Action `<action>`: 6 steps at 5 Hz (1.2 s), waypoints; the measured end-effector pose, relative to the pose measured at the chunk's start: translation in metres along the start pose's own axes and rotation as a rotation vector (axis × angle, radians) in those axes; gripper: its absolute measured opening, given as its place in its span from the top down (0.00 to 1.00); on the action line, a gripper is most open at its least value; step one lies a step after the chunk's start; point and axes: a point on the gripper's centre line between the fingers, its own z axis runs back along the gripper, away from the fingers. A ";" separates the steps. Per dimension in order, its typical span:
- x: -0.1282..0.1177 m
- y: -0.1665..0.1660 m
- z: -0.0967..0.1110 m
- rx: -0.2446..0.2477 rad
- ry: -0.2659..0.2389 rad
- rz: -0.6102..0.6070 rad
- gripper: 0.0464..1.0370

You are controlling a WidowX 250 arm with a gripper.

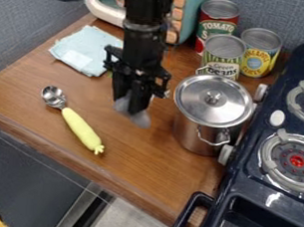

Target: Move the object downward of the table

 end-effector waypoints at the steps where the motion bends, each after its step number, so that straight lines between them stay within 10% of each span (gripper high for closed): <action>1: -0.003 0.006 -0.005 -0.017 0.019 0.023 0.69; 3: -0.017 -0.003 -0.014 -0.071 0.060 0.032 0.69; 6: -0.008 0.005 -0.018 -0.009 -0.023 -0.005 0.69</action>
